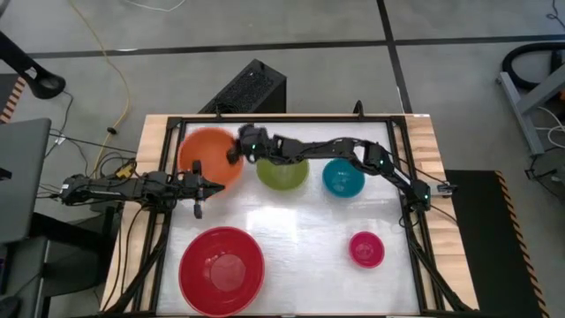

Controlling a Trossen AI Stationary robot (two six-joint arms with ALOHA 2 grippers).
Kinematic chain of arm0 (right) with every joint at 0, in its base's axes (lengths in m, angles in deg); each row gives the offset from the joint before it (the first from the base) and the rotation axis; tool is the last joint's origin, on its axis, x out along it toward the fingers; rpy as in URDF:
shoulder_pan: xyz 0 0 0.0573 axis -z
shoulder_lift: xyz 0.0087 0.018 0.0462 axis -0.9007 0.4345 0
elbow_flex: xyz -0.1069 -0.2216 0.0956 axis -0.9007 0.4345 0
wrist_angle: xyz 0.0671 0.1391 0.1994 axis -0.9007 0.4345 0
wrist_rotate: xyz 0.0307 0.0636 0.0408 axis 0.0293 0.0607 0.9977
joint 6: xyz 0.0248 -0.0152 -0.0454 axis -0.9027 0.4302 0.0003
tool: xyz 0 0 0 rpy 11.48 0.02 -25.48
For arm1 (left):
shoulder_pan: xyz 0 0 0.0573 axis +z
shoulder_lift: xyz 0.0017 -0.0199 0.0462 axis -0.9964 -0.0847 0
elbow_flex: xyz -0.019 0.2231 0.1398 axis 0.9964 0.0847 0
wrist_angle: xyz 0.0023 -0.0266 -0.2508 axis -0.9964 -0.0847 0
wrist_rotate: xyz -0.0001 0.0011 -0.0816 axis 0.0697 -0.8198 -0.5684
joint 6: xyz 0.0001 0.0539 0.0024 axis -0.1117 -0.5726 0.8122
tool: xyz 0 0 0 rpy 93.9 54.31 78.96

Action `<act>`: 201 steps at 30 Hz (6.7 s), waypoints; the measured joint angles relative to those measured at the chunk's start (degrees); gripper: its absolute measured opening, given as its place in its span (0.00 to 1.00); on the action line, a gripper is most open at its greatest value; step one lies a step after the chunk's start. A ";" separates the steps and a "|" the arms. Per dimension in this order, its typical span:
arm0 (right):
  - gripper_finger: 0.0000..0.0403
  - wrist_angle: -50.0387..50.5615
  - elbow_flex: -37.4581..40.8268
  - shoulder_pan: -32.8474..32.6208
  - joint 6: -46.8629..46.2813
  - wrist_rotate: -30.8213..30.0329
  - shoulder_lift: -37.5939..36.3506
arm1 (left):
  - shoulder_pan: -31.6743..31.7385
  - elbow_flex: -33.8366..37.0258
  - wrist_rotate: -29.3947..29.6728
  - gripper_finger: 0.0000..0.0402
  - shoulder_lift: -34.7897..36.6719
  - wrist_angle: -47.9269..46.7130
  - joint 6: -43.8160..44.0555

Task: Nest bowls inside each other
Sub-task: Stack the orange bowl on top of the red bowl, then stack the green bowl on top of the orange stacked bowls

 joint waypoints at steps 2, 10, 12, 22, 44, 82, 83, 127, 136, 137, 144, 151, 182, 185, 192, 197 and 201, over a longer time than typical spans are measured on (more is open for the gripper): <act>0.05 -1.51 0.00 1.67 1.38 -3.74 -0.02 | 0.01 -0.02 0.00 0.00 0.00 0.00 0.01; 0.05 -0.08 0.09 8.00 1.34 -6.04 -2.11 | 0.01 0.00 0.00 0.00 0.00 0.00 0.00; 0.05 2.38 0.09 8.42 1.90 -6.60 -4.57 | -0.01 -0.01 0.00 0.00 0.00 0.00 0.00; 0.05 16.72 0.00 0.01 13.44 -19.52 -24.10 | 0.01 0.00 -0.02 0.00 0.00 0.00 0.00; 0.05 7.09 20.15 -41.53 -1.02 -25.13 -31.25 | 0.00 0.00 -0.02 0.00 0.00 0.00 0.02; 0.05 25.57 -6.01 -32.41 -16.58 2.88 -1.49 | -0.01 0.00 -0.02 0.00 -1.01 0.00 0.02; 0.05 25.85 -6.28 -32.36 -16.58 2.90 -1.39 | -0.01 0.00 0.00 0.00 -1.09 0.00 0.02; 0.30 69.84 3.21 -12.44 -14.81 -2.25 -22.07 | 0.00 -0.02 -0.01 0.00 -1.22 0.00 0.01; 0.54 56.43 21.49 2.97 -11.38 6.18 -30.09 | -0.01 -0.01 -0.02 0.00 -1.22 0.00 0.01; 0.57 56.08 22.83 4.01 -11.36 6.14 -30.45 | 0.00 -0.01 -0.01 0.00 -1.22 0.00 0.02; 0.68 50.15 29.29 5.88 -9.19 9.86 -31.36 | 0.01 -0.01 0.00 0.00 -1.22 0.00 0.01; 0.69 42.85 33.12 5.82 -7.84 13.03 -30.88 | 0.01 -0.02 0.00 0.00 -1.24 0.00 0.00; 0.05 36.83 31.78 0.71 -9.68 8.13 -37.37 | -0.01 -0.01 0.00 0.00 -1.24 0.00 0.01; 0.05 35.42 31.47 -3.54 -9.90 6.83 -40.71 | 0.00 -0.01 -0.02 0.00 -1.22 0.00 0.02; 0.05 20.42 31.36 -16.95 -10.82 3.41 -44.09 | 0.00 0.00 -0.02 0.00 -1.24 0.00 0.02; 0.05 9.99 30.08 -24.93 -11.32 3.45 -39.62 | -0.01 0.00 -0.02 0.00 -1.23 0.00 0.00; 0.05 10.37 22.80 -29.88 -11.57 3.58 -33.97 | 0.00 0.00 -0.02 0.00 -1.24 0.00 0.02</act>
